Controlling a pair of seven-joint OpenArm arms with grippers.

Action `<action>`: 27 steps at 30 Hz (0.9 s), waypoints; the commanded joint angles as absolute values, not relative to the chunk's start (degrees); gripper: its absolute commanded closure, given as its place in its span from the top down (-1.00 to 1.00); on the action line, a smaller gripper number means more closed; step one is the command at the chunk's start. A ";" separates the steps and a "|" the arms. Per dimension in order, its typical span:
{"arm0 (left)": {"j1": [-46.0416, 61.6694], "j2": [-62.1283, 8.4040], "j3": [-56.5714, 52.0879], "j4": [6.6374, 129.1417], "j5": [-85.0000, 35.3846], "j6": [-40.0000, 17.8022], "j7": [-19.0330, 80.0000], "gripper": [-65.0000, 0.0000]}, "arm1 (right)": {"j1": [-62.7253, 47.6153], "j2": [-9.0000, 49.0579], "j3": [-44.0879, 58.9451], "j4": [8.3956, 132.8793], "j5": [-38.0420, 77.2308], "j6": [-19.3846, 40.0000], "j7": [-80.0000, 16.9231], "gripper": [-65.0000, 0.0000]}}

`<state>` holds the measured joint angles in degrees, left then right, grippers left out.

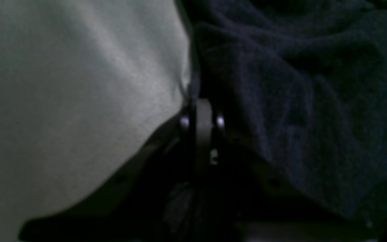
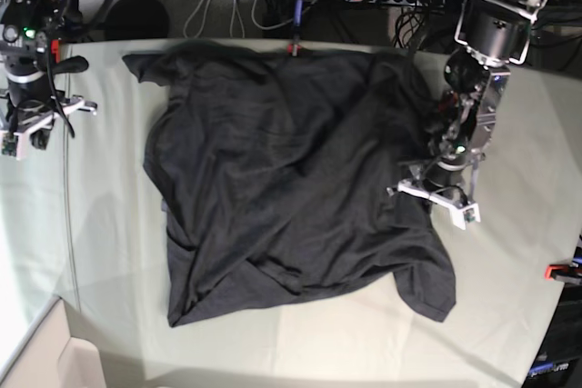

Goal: Layout the t-shirt on the table in an organized manner, then fold the t-shirt properly
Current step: 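Grasp the shirt corner with the left gripper and pull it outward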

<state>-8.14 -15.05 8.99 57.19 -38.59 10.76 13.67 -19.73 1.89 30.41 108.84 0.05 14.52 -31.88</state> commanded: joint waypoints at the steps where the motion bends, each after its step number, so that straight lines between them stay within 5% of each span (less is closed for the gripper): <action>1: -6.11 -15.78 7.34 59.56 -38.73 11.12 14.81 -1.00 | -19.65 2.42 30.55 109.76 0.22 14.02 -30.64 -1.00; 12: 13.93 -15.52 -25.19 85.23 -38.64 11.12 15.16 -1.00 | -20.09 0.48 27.74 109.85 0.31 14.02 -30.11 -1.00; 27: 20.53 -12.79 -50.42 91.74 -38.73 11.12 15.16 -1.00 | -21.85 0.04 19.47 109.85 0.31 14.02 -30.11 -1.00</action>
